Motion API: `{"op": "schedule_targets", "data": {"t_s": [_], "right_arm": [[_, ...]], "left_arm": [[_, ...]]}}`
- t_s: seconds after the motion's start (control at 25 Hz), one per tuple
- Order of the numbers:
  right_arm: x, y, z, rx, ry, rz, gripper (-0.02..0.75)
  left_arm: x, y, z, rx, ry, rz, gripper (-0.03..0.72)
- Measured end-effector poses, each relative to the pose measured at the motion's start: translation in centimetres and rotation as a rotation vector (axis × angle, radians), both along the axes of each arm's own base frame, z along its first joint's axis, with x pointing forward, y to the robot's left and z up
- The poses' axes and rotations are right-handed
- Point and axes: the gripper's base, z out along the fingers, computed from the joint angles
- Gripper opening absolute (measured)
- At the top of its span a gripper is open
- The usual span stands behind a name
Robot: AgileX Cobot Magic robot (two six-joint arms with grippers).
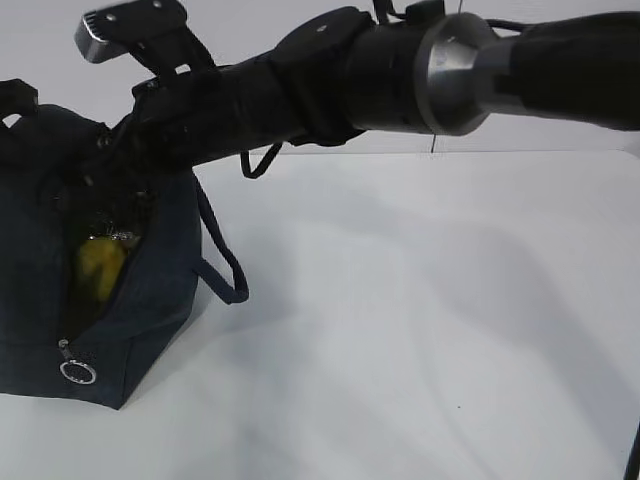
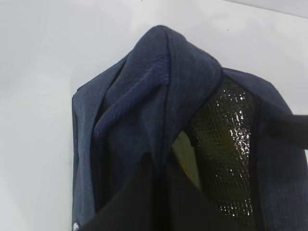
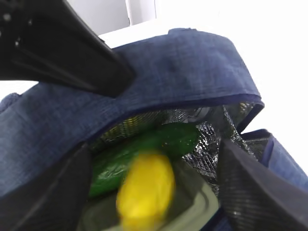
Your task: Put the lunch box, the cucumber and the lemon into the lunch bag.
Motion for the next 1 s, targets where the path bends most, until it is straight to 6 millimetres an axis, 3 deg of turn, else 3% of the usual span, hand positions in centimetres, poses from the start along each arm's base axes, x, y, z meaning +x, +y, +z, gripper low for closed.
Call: {"op": "schedule_targets", "data": {"t_s": [0.16, 0.32, 0.68, 1.0], "right_arm": [[-0.2, -0.5, 1.3, 0.031, 0.070, -0.038, 0.547], [-0.1, -2.3, 2.2, 0.006, 0.203, -0.095, 0.519], [1.6, -7.0, 0.7, -0.064, 0.573, -0.268, 0.496], [2.0, -7.5, 0.7, -0.042, 0.616, -0.295, 0.360]], "left_arm": [[0.0, 0.0, 0.0, 0.000, 0.000, 0.000, -0.007], [0.0, 0.0, 0.0, 0.000, 0.000, 0.000, -0.007], [0.0, 0.0, 0.0, 0.000, 0.000, 0.000, -0.007], [0.0, 0.0, 0.0, 0.000, 0.000, 0.000, -0.007]]}}
